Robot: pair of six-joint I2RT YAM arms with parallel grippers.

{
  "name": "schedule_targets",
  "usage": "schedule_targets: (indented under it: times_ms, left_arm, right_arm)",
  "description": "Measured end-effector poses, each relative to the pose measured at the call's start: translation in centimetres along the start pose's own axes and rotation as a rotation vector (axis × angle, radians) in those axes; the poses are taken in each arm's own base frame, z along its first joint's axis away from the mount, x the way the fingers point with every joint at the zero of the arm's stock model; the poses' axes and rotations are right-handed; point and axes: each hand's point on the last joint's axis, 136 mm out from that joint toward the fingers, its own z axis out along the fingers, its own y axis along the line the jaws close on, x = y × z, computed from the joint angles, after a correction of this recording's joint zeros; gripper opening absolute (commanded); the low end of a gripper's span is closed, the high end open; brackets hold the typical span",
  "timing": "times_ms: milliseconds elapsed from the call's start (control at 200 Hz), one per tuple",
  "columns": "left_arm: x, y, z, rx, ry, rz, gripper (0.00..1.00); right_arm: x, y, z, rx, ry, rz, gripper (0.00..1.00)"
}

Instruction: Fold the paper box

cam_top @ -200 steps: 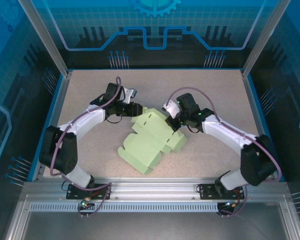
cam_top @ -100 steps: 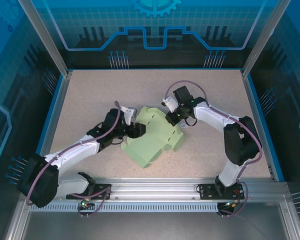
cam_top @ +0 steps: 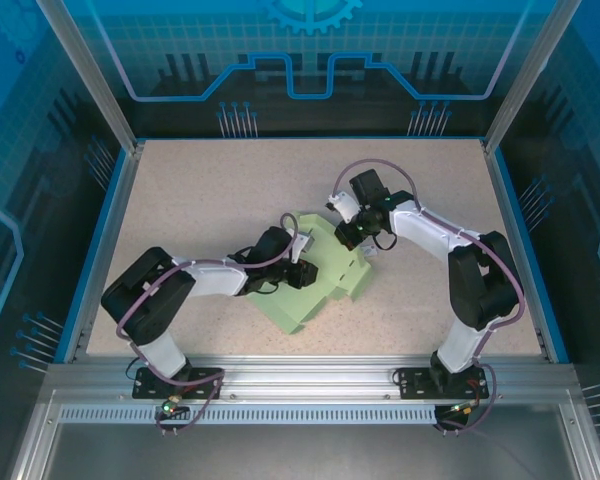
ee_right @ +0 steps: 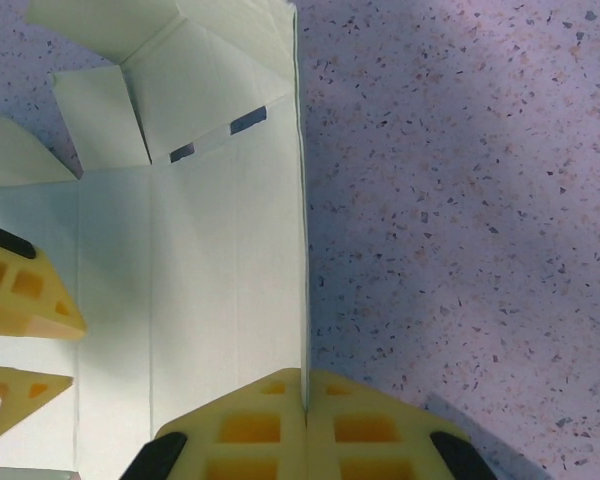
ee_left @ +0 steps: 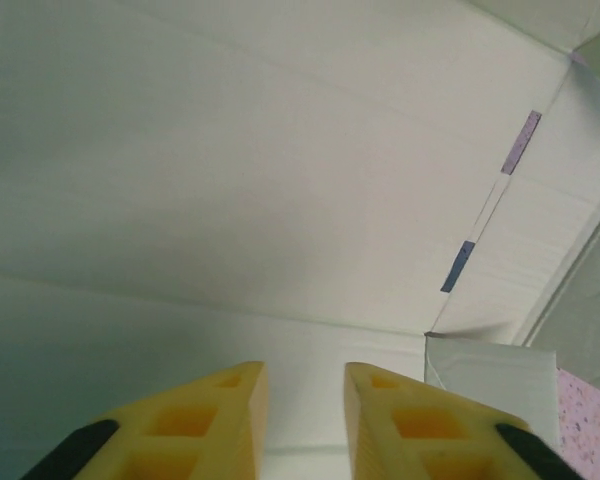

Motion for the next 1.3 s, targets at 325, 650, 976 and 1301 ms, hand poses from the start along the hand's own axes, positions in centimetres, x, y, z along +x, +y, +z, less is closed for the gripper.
schedule_targets:
  times_ms: [325,650,976,1301]
  left_arm:
    - [0.8,1.2,1.5,-0.023,-0.009,0.011,0.18]
    - [0.0,1.8,1.9,-0.031,-0.101,0.03,0.16]
    - [-0.2,2.2,1.8,-0.042,-0.146,0.019,0.16]
    - [-0.5,2.1,1.6,-0.042,-0.163,0.011,0.29]
  right_arm:
    - [0.1,-0.5,-0.1,0.015,0.001,0.008,0.0]
    - [-1.7,3.4,-2.3,-0.012,-0.067,-0.024,0.0]
    - [-1.7,7.6,-2.1,-0.076,-0.085,0.031,0.0]
    - [-1.9,7.2,-2.2,-0.042,-0.1,0.029,0.0]
